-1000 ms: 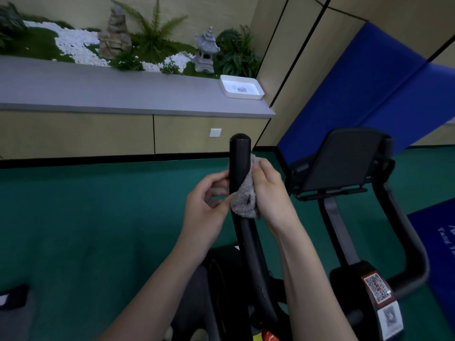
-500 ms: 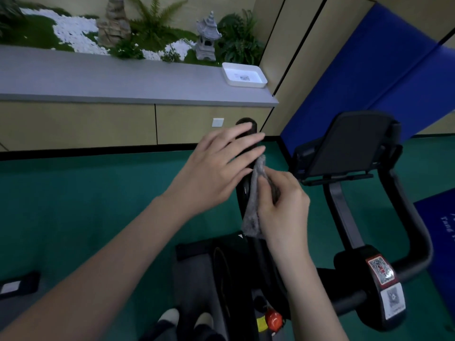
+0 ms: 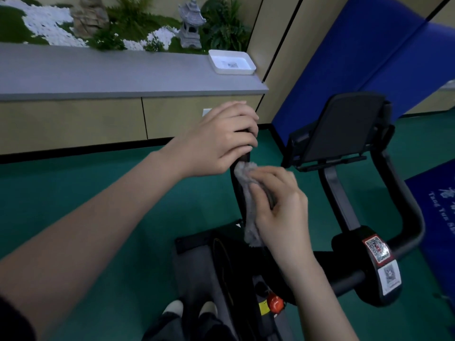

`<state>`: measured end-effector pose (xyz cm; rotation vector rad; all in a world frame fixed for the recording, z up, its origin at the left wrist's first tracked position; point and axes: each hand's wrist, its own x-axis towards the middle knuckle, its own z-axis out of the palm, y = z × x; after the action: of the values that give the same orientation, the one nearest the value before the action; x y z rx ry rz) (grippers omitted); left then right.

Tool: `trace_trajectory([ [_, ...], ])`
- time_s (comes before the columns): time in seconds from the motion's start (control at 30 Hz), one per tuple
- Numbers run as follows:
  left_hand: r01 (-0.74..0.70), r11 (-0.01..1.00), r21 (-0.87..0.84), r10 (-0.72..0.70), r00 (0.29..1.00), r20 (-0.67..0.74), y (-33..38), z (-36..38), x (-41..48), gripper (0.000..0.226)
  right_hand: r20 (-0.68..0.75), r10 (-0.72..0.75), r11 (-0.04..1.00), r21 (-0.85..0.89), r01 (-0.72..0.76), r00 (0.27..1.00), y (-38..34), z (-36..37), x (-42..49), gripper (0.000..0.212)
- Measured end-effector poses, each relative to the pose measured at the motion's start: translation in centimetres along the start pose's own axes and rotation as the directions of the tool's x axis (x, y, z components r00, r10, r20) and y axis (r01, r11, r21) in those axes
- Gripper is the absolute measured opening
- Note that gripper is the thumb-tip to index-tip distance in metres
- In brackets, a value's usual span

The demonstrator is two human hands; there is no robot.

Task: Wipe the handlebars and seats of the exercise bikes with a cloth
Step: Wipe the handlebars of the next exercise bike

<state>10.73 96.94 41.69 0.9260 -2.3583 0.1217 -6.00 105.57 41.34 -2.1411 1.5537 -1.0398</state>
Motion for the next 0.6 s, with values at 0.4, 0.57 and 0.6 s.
trace_trajectory([
  [0.4, -0.005, 0.992, -0.130, -0.003, 0.998, -0.061, -0.7, 0.6, 0.0, 0.019, 0.221, -0.156, 0.985, -0.043, 0.169, 0.963, 0.0, -0.7, -0.2, 0.018],
  [0.57, -0.005, 0.989, -0.149, -0.005, 0.998, -0.067, -0.7, 0.6, -0.1, 0.020, 0.170, -0.047, 0.999, 0.025, 0.043, 0.984, 0.9, -2.4, -1.3, 0.018],
  [0.6, -0.006, 0.989, -0.145, -0.004, 0.997, -0.073, -0.7, 0.7, -0.2, 0.020, 0.143, -0.004, 0.999, 0.039, -0.002, 0.990, 0.8, -2.3, -1.4, 0.018],
])
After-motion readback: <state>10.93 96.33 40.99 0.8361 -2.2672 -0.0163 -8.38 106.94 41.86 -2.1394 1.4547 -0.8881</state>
